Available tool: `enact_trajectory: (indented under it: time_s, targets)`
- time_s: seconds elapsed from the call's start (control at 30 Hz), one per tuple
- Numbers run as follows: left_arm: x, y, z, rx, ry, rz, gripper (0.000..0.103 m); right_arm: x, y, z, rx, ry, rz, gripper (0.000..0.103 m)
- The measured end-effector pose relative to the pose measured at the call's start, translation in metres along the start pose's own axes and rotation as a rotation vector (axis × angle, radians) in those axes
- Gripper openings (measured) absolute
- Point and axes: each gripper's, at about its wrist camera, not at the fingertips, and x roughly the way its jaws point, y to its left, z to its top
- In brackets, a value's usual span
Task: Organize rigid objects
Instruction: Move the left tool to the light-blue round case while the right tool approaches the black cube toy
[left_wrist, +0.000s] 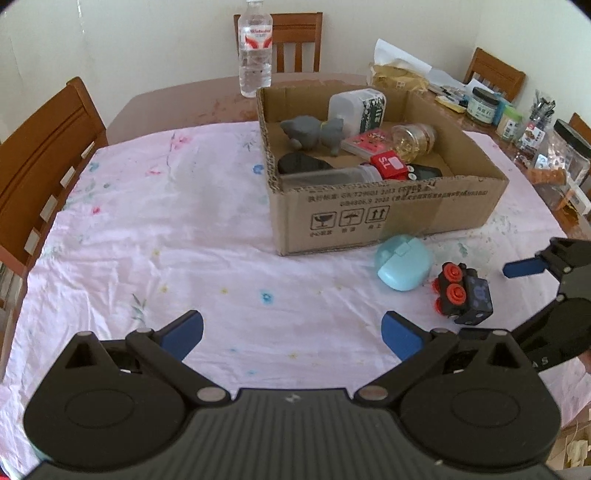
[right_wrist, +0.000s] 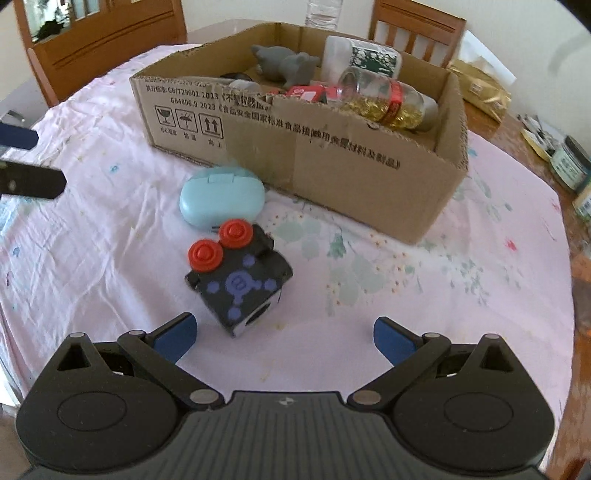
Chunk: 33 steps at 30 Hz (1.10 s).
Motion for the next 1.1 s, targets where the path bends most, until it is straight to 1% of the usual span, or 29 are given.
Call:
enact_trajectory:
  time_s: [0.2, 0.37, 0.47, 0.57, 0.63, 0.8, 0.87, 0.97, 1.03, 1.1]
  targets:
    - [0.003, -0.016, 0.002, -0.027, 0.015, 0.019, 0.102, 0.011, -0.009, 0.015, -0.039, -0.016, 0.037, 0.103]
    - [0.007, -0.030, 0.006, -0.034, 0.021, 0.028, 0.102, 0.015, -0.015, 0.021, -0.033, -0.034, 0.033, 0.103]
    - [0.012, -0.037, 0.010, -0.033, 0.025, 0.034, 0.102, 0.016, -0.028, 0.021, 0.023, -0.039, 0.000, 0.103]
    - [0.017, -0.045, 0.013, -0.017, 0.025, 0.030, 0.102, 0.014, -0.050, 0.016, 0.105, -0.044, -0.047, 0.103]
    - [0.022, -0.052, 0.016, 0.009, 0.020, 0.023, 0.102, 0.012, -0.059, 0.012, 0.103, -0.044, -0.045, 0.103]
    - [0.044, -0.069, 0.020, 0.116, 0.012, -0.027, 0.102, 0.008, -0.067, 0.004, 0.087, -0.055, -0.036, 0.103]
    - [0.056, -0.075, 0.023, 0.155, 0.022, -0.059, 0.101, 0.007, -0.068, 0.001, 0.089, -0.060, -0.037, 0.103]
    - [0.072, -0.081, 0.026, 0.194, 0.041, -0.115, 0.093, 0.004, -0.068, -0.004, 0.092, -0.071, -0.041, 0.103]
    - [0.079, -0.084, 0.028, 0.219, 0.050, -0.144, 0.084, 0.005, -0.067, -0.004, 0.098, -0.073, -0.044, 0.103]
    - [0.082, -0.086, 0.029, 0.239, 0.042, -0.162, 0.082, 0.005, -0.067, -0.005, 0.103, -0.073, -0.048, 0.103]
